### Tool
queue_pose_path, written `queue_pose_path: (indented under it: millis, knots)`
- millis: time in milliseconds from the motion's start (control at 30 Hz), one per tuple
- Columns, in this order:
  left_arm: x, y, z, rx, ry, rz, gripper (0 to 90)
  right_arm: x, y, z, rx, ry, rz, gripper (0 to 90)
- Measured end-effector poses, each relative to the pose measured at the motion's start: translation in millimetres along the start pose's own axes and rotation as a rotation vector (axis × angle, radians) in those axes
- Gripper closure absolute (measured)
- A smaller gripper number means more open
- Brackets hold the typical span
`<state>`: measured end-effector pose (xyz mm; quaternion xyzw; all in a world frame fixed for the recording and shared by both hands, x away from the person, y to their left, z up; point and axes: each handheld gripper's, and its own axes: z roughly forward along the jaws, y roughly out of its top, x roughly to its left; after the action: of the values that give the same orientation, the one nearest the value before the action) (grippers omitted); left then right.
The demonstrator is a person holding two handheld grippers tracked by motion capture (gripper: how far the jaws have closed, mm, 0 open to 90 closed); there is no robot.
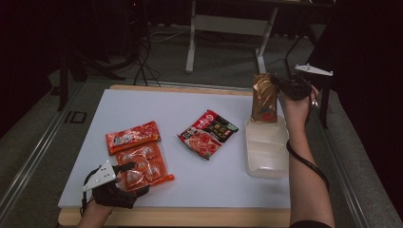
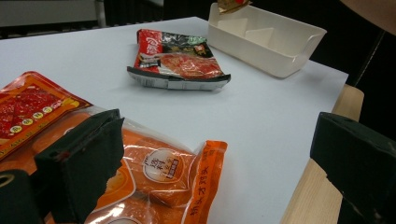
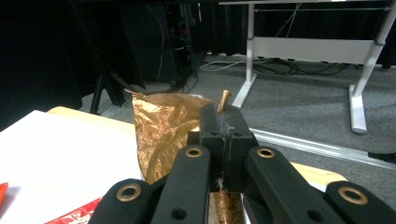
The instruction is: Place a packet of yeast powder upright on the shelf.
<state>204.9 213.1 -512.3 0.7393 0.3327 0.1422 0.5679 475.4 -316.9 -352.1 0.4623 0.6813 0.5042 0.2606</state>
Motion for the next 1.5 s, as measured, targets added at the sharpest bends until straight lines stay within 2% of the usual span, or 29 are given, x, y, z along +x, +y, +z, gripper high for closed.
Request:
queue_pose_path:
  millis: [133,233,567,667,1100,1300,1500]
  knots:
    - [0.7,-0.2,-0.4,-0.002,-0.001,-0.003,2.9,-9.3,-7.9,9.2,-0.001,-0.014,0.014,89.5]
    - [1.0,-0.3,-0.8,-0.004,-0.002,-0.004,2.9,-11.3,-12.7,13.8,0.005,-0.024,0.012,89.5]
    - [0.8,-0.4,0.0,0.001,-0.003,-0.002,2.9,-15.3,-28.8,17.8,0.029,-0.014,0.052,89.5]
    - [0.9,-0.5,0.5,0.001,-0.002,-0.004,2.9,-17.0,-35.7,15.9,0.037,-0.006,0.074,89.5]
    - [0.3,-0.2,0.4,0.003,-0.002,0.0,2.9,-17.4,-58.5,5.6,0.112,-0.014,0.097,89.3]
    - [-0.5,0.0,0.7,0.005,-0.001,0.006,2.9,-24.2,-66.6,-4.8,0.102,-0.02,0.134,88.9]
    - [-0.5,0.2,1.3,0.006,-0.001,0.005,2.9,-29.4,-68.4,-10.2,0.102,-0.038,0.148,87.9]
